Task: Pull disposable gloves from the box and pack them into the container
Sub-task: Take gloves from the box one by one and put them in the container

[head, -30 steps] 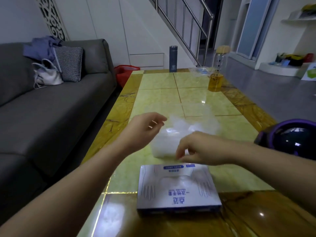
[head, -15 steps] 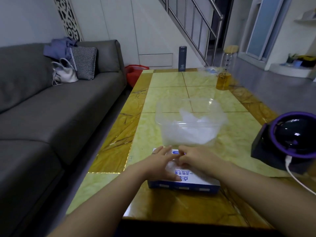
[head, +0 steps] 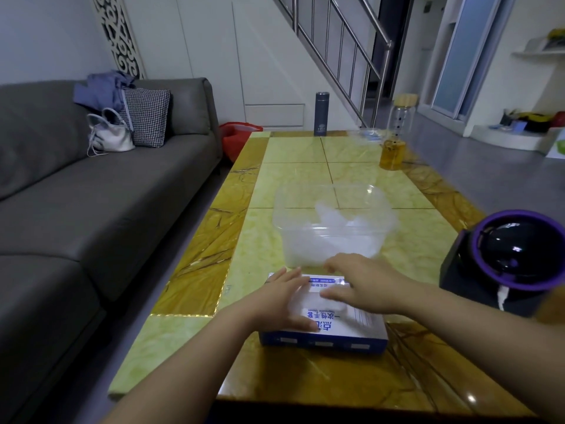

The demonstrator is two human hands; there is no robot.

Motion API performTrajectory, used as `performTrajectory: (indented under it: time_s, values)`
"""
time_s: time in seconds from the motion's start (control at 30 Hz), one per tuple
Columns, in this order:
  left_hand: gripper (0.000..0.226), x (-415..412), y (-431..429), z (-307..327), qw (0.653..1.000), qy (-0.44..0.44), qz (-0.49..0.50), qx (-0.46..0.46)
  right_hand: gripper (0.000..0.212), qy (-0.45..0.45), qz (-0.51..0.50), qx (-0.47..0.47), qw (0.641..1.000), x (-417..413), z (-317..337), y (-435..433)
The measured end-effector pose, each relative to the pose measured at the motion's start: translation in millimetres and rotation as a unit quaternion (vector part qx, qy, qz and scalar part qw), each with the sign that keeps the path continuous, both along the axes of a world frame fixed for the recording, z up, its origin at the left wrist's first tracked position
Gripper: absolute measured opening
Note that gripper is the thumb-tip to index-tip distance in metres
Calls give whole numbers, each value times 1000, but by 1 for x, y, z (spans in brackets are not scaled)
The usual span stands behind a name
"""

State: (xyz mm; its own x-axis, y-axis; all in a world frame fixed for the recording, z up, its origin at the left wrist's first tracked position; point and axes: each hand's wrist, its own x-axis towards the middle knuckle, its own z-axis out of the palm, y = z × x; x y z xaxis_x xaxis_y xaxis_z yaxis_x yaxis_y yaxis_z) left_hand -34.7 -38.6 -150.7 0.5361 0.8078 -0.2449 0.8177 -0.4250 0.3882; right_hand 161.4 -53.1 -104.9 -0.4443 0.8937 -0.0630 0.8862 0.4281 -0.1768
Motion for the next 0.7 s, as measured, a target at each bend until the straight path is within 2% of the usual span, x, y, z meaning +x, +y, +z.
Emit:
performTrajectory:
  time_s: [0.07,0.17,0.27,0.4,0.53,0.7]
  values:
    - [96,0,-1,0,1000,-5,1,1,50,-19,-13,-35,999,-4,-8,-1]
    - [97,0,-2,-1,1000,-10,9,-2,47,11,-16,-60,998,-8,-10,-2]
    - [97,0,-3,-3,1000,-8,14,0,26,17,-16,-53,998,-8,-2,-4]
    - [96,2,-6,-2,1000,-6,9,0,14,72,-27,-3,997,-12,9,-5]
    - [99,4,-8,-4,1000,4,4,5,11,96,-29,37,994,-13,24,-4]
    - [99,6,-7,-3,999,7,-18,27,10,253,-89,147,952,2,73,8]
